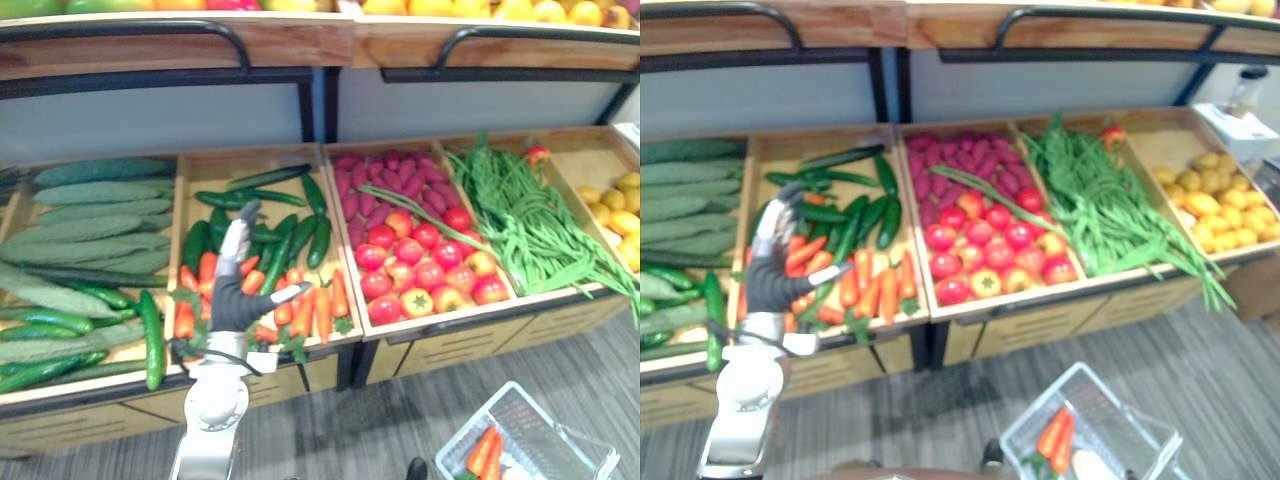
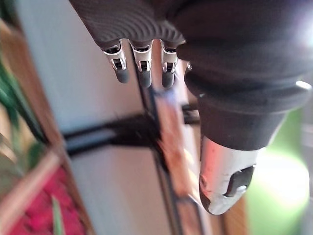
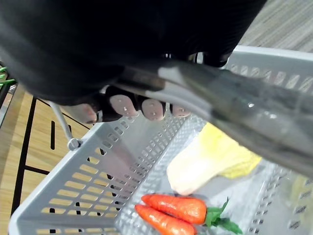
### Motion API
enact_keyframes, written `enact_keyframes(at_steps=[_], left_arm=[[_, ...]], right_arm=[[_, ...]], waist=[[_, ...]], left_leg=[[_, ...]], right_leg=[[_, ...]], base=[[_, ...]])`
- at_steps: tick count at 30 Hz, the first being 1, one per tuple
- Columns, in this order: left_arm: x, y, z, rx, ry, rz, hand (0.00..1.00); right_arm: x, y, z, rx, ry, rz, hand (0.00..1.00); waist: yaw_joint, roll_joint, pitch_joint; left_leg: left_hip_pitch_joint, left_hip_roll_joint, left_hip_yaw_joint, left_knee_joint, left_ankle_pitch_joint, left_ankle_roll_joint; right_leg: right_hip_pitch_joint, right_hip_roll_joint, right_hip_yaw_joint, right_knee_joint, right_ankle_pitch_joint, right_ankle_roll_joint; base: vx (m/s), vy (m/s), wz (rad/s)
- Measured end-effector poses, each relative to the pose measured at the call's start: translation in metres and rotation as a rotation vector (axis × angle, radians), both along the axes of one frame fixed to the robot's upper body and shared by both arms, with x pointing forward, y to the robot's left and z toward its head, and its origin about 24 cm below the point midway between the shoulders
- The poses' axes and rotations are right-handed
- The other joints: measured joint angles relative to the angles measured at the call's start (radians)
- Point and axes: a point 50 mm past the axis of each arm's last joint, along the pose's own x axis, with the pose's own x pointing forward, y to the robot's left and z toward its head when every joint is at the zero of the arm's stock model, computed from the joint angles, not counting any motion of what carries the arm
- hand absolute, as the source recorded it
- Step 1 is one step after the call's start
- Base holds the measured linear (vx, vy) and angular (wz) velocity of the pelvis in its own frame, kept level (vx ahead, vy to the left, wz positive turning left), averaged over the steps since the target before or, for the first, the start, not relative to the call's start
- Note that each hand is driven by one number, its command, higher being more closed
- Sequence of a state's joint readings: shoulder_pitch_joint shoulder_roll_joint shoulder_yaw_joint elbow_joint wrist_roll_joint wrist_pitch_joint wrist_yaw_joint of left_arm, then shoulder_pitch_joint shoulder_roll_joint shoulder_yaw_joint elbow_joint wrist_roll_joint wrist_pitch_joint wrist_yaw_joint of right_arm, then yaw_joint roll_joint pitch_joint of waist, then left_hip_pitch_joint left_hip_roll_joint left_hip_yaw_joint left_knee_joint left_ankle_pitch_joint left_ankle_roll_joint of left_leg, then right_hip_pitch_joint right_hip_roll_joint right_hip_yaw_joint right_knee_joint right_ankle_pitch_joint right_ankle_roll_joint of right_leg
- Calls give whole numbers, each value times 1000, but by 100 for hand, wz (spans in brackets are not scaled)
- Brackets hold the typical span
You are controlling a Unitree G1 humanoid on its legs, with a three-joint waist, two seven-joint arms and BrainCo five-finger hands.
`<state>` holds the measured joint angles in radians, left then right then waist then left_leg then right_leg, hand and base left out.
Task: Pick vegetable in the basket
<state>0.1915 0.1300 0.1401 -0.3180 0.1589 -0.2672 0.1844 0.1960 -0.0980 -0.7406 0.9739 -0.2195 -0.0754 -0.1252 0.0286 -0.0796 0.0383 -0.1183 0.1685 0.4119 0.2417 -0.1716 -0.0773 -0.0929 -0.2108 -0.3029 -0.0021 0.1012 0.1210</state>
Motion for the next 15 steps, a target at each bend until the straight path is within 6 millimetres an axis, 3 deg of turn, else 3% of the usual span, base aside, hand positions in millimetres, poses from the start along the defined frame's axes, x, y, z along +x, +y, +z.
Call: enact_keyframes(at_steps=[2, 3, 4, 6, 8, 10, 15], left_arm=[[-5, 16, -11, -17, 47, 120, 0], [-17, 43, -27, -26, 115, 311, 0], [-22, 52, -32, -26, 134, 376, 0], [-46, 82, -57, -24, 236, 647, 0], [-62, 97, -75, -55, 305, 792, 0], [-97, 116, -109, -127, 445, 1014, 0], [-162, 107, -181, -399, 761, 1260, 0]], right_arm=[[-1, 1, -1, 7, 0, -5, 100], [0, 3, -1, 11, -20, -20, 100], [1, 4, -1, 10, -25, -20, 100], [6, 10, -2, 2, -45, -10, 100], [7, 14, -3, 5, -53, -19, 100], [6, 19, -5, 13, -47, -17, 100], [-4, 23, -6, 2, -34, -62, 100]], waist=[[2, 0, 0], [4, -1, -6], [4, -1, -6], [12, -9, -13], [13, -8, -26], [17, -23, -44], [16, -18, -47]], left_leg=[[-1, -6, -16, -16, 14, 5], [4, -12, -37, -32, 29, 5], [7, -12, -41, -34, 32, 5], [36, -15, -40, -55, 37, 4], [36, -16, -40, -69, 40, 1], [56, -16, -40, -102, 55, -10], [70, -18, -43, -144, 70, -20]], right_leg=[[6, -3, -21, -1, 0, 0], [20, -3, -42, -3, -1, -2], [28, -3, -49, -3, -3, -2], [50, -5, -55, -2, -18, 3], [52, -5, -62, -1, -25, 2], [58, -5, -72, -1, -31, -6], [58, -1, -79, -3, -43, -15]], base=[[42, -17, 37], [27, -15, 40], [13, -14, 33], [-7, -17, 7], [-32, -20, 5], [-2, -20, 6], [1, -3, 1]])
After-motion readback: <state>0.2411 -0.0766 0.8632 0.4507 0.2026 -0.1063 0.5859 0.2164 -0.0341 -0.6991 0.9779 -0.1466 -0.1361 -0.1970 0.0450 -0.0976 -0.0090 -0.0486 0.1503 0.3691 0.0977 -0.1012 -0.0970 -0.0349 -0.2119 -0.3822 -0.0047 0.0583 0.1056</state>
